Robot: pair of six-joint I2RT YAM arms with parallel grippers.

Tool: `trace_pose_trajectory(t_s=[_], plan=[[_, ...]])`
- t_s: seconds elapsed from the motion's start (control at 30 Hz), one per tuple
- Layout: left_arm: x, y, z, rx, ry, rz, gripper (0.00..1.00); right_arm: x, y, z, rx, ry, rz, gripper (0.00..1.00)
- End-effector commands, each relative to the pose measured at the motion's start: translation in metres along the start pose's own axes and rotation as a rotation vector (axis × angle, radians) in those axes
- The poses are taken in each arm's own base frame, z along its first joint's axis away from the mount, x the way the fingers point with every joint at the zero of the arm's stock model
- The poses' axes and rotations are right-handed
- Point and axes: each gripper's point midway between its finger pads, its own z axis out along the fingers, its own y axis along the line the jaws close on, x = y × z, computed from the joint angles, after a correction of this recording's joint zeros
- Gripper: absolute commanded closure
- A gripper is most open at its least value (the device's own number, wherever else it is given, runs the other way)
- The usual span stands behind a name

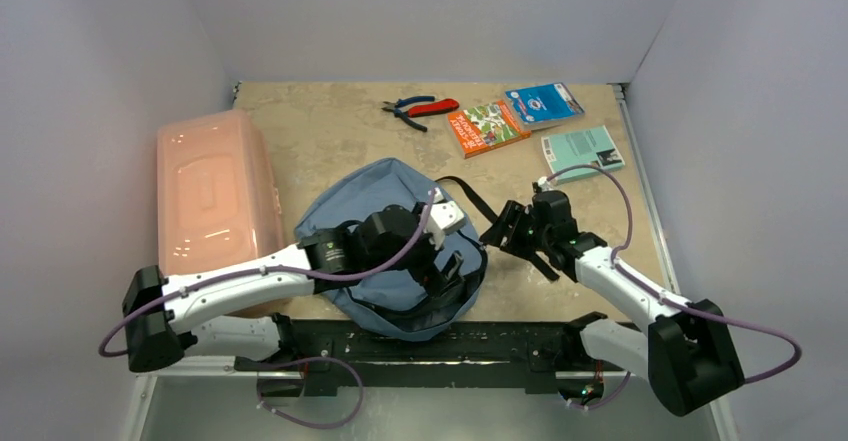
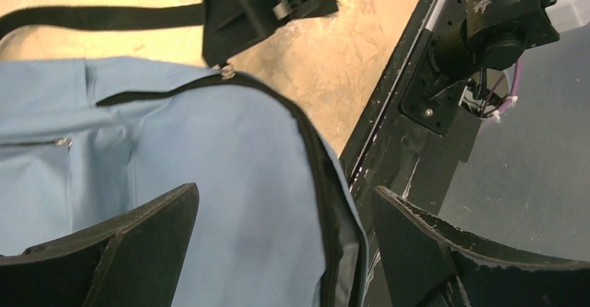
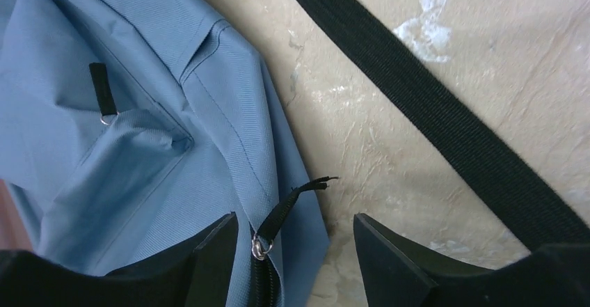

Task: Pack the student bag
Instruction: Unzip the student bag at the center of the board.

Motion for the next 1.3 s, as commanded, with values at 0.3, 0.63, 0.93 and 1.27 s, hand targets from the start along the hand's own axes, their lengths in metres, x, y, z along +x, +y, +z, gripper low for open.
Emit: trace_pose_trajectory(t_s=[0.3, 0.63, 0.93, 1.27], plan=[[0.009, -0.020, 0.049, -0.032, 0.152, 0.107, 0.08, -0.006, 0.020, 0.024, -0.158, -0.038, 0.171, 0.42], [0.025, 0.000, 0.070, -0.171, 0.274, 0.178, 0.06, -0.017, 0.023, 0.019, -0.162, -0.094, 0.146, 0.98], [0.035, -0.005, 0.085, -0.142, 0.316, 0.162, 0.04, -0.029, 0.041, -0.007, -0.235, -0.154, 0.081, 1.00], [0.015, 0.026, 0.048, -0.324, 0.235, 0.192, 1.00, -0.039, 0.034, -0.009, -0.171, -0.191, 0.032, 1.00]])
